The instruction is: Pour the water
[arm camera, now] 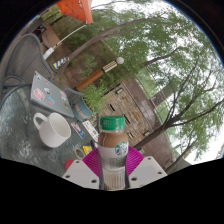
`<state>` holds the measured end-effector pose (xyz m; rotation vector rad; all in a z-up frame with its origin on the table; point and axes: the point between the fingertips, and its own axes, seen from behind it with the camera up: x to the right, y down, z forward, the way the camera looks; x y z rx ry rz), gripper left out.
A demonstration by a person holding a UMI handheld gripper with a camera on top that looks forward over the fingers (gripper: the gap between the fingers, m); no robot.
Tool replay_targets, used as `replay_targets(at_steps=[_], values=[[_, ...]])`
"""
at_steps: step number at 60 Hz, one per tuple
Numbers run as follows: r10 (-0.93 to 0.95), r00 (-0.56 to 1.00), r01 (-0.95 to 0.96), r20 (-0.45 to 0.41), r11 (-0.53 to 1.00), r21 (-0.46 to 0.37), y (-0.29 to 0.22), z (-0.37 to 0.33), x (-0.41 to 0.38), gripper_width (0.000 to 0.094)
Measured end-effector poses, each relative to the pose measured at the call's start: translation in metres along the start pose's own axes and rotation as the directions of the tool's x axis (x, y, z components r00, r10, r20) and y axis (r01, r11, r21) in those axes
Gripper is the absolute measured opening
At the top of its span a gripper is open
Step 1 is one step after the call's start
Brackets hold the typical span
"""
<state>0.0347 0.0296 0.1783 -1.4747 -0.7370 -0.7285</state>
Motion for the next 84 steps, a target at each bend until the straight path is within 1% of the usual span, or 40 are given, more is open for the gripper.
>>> replay_targets(at_steps=[3,7,8,9,14,15,18,19,23,27,28,30,31,33,39,46,48,50,53,54,55,56,57,58,59,60,62,64,65,67,69,71,73,76,80,82,84], values=[[-0.245,0.969,0.245,-0.008,0.969,0.012,-0.015,0.019,0.002,0.0284],[-0.486,0.874,0.486,-0.015,0.874,0.017,-0.025,0.038,-0.006,0.0284],[-0.538,0.843,0.538,-0.008,0.843,0.021,-0.027,0.044,-0.009,0.0285],[-0.586,0.81,0.586,0.018,0.81,0.034,-0.032,0.05,-0.009,0.0283],[-0.784,0.621,0.783,0.015,0.621,0.038,-0.038,0.061,-0.021,0.0284],[-0.81,0.586,0.81,-0.02,0.586,0.018,-0.037,0.063,-0.029,0.0283],[-0.887,0.459,0.888,-0.049,0.458,0.022,-0.045,0.067,-0.031,0.0284],[-0.909,0.416,0.909,-0.033,0.414,0.051,-0.051,0.074,-0.026,0.0283],[-0.957,0.277,0.961,-0.084,0.274,0.045,-0.063,0.077,-0.025,0.0282],[-0.981,0.166,0.986,-0.104,0.162,0.046,-0.067,0.078,-0.029,0.0283],[-0.979,0.157,0.988,-0.131,0.157,0.015,-0.064,0.076,-0.034,0.0283],[-0.984,0.115,0.993,-0.135,0.113,0.017,-0.065,0.074,-0.035,0.0283],[-0.99,0.085,0.995,-0.113,0.079,0.054,-0.07,0.081,-0.035,0.0282],[-0.991,0.061,0.997,-0.115,0.054,0.059,-0.069,0.079,-0.037,0.0283],[-0.993,0.028,0.997,-0.114,0.02,0.075,-0.067,0.08,-0.045,0.0285],[-0.993,0.036,0.996,-0.112,0.027,0.083,-0.065,0.079,-0.047,0.0285],[-0.992,0.047,0.995,-0.118,0.037,0.093,-0.065,0.073,-0.043,0.0286],[-0.99,0.072,0.993,-0.123,0.06,0.099,-0.068,0.084,-0.047,0.0285],[-0.978,0.158,0.984,-0.138,0.145,0.101,-0.078,0.088,-0.04,0.0286],[-0.967,0.206,0.976,-0.149,0.192,0.106,-0.078,0.067,-0.024,0.0286],[-0.956,0.256,0.964,-0.142,0.242,0.112,-0.084,0.081,-0.03,0.0287],[-0.936,0.324,0.944,-0.141,0.31,0.113,-0.087,0.08,-0.024,0.0287],[-0.906,0.399,0.916,-0.138,0.386,0.113,-0.089,0.08,-0.017,0.0287],[-0.853,0.498,0.867,-0.154,0.487,0.103,-0.082,0.061,-0.002,0.0285],[-0.819,0.56,0.828,-0.126,0.549,0.115,-0.094,0.081,-0.004,0.0285],[-0.757,0.642,0.766,-0.118,0.632,0.115,-0.095,0.08,0.003,0.0286],[-0.599,0.795,0.607,-0.1,0.785,0.122,-0.096,0.08,0.014,0.0286],[-0.4,0.914,0.406,-0.066,0.904,0.135,-0.095,0.076,0.021,0.0286],[-0.293,0.955,0.297,-0.05,0.943,0.147,-0.094,0.076,0.025,0.0286],[-0.077,0.997,0.08,-0.022,0.987,0.142,-0.087,0.072,0.033,0.0286],[0.126,0.992,-0.127,0.017,0.983,0.134,-0.077,0.072,0.035,0.0287],[0.318,0.945,-0.325,0.073,0.937,0.128,-0.067,0.069,0.031,0.0286],[0.498,0.859,-0.509,0.117,0.855,0.102,-0.055,0.073,0.022,0.0287],[0.686,0.707,-0.701,0.173,0.713,0.036,-0.031,0.072,0.004,0.0287],[0.827,0.511,-0.844,0.236,0.534,-0.044,-0.01,0.074,-0.024,0.0288],[0.851,0.461,-0.867,0.251,0.493,-0.078,0.0,0.077,-0.034,0.0288],[0.857,0.45,-0.869,0.249,0.485,-0.099,0.013,0.08,-0.046,0.0288]])
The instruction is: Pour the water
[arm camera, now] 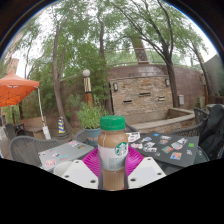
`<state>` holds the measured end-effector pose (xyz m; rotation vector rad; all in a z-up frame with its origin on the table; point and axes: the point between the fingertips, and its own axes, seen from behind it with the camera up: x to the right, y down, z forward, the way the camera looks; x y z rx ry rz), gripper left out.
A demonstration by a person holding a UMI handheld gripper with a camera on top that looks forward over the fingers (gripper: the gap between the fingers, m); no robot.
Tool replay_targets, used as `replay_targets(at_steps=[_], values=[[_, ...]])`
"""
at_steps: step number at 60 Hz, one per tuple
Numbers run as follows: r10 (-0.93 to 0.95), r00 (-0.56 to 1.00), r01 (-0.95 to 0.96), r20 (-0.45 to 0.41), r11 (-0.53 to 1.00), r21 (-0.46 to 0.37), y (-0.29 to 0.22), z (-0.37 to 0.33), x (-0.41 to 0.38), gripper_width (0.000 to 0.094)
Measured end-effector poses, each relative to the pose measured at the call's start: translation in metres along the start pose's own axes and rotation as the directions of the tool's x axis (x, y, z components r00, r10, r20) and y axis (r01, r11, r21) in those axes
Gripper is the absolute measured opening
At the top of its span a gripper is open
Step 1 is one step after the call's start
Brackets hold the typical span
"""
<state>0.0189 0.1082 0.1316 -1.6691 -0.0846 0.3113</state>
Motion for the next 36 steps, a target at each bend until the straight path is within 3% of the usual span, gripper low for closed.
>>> replay_targets(at_steps=[12,21,36], values=[[-0.075,0.997,0.077,0.027,0.996,-0.056,0.037,0.011,0.01,0.0287],[-0.117,0.993,0.117,0.002,0.989,-0.087,0.052,0.015,0.024,0.0286],[-0.128,0.992,0.129,0.023,0.99,-0.054,0.054,0.009,0.023,0.029]])
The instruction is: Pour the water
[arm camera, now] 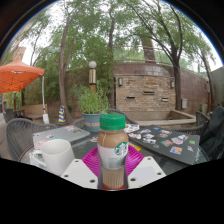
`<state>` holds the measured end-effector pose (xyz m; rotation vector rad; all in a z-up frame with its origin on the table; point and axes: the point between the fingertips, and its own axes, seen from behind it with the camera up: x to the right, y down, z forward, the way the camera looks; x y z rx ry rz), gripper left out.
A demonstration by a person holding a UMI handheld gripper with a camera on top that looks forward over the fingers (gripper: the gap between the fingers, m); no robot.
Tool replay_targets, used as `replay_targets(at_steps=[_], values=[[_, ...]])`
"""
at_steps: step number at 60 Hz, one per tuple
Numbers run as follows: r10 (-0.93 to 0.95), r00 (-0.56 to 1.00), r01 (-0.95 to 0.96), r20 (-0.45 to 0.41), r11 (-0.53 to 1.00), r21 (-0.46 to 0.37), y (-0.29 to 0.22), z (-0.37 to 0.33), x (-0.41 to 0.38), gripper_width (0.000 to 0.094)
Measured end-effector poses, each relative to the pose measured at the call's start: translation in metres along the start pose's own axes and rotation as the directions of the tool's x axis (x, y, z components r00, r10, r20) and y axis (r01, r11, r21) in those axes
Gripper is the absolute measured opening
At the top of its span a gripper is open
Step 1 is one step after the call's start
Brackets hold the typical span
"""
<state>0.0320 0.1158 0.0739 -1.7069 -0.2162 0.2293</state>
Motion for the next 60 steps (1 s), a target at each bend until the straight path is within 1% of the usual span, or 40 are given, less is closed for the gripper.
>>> replay_targets(at_steps=[2,8,14,16,18,20,22,23,26,36,45,49,55,60], values=[[0.002,1.0,-0.002,0.002,1.0,0.002,-0.001,0.0,0.0,0.0289],[-0.008,1.0,0.008,-0.002,1.0,0.0,-0.001,0.003,0.0,0.0337],[-0.007,1.0,0.006,-0.002,0.999,-0.038,0.0,-0.001,0.0,0.0444],[-0.011,1.0,0.011,-0.001,0.998,-0.065,0.003,-0.003,0.001,0.0478],[-0.01,1.0,0.008,-0.015,0.995,-0.097,0.008,-0.007,0.005,0.0566],[-0.004,1.0,0.001,-0.019,0.994,-0.114,0.008,-0.012,0.004,0.0714],[0.004,1.0,-0.005,-0.017,0.994,-0.111,0.005,-0.019,0.004,0.0857],[0.006,1.0,-0.007,-0.014,0.994,-0.108,0.003,-0.023,0.003,0.0859],[0.013,1.0,-0.014,-0.015,0.994,-0.108,-0.002,-0.039,0.002,0.0809],[0.028,0.999,-0.031,-0.023,0.994,-0.107,-0.021,-0.121,-0.012,0.0826],[0.012,0.998,-0.018,-0.067,0.996,-0.093,-0.035,-0.218,-0.018,0.0826],[0.031,0.996,-0.038,-0.086,0.995,-0.089,-0.036,-0.261,-0.019,0.0822],[0.069,0.994,-0.075,-0.091,0.995,-0.068,-0.031,-0.319,-0.021,0.0821],[0.086,0.991,-0.094,-0.104,0.993,-0.073,-0.02,-0.36,-0.019,0.0827]])
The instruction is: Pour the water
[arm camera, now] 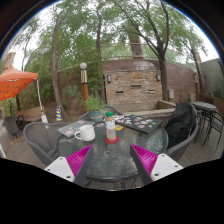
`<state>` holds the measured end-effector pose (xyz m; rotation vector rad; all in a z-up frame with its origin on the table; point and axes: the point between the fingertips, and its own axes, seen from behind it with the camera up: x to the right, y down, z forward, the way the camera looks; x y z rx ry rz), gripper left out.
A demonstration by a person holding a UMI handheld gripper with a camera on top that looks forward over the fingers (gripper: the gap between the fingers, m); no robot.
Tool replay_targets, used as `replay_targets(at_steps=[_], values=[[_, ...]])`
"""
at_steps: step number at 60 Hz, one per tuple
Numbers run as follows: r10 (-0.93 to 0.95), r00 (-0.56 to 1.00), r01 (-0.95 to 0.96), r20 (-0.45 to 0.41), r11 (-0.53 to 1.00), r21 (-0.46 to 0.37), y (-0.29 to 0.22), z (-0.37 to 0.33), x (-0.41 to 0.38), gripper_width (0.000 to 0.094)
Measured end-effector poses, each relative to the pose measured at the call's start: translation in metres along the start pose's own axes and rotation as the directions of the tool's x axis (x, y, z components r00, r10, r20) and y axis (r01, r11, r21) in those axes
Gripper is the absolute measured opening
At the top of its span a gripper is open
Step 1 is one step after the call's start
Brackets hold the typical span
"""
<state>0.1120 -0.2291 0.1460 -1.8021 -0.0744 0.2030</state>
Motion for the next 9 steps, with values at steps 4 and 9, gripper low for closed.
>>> replay_targets(at_steps=[4,9], values=[[0.003,1.0,-0.003,-0.01,1.0,0.011,0.006,-0.026,0.006,0.0826],[0.02,1.0,-0.02,-0.002,1.0,0.009,0.017,-0.049,0.002,0.0826]])
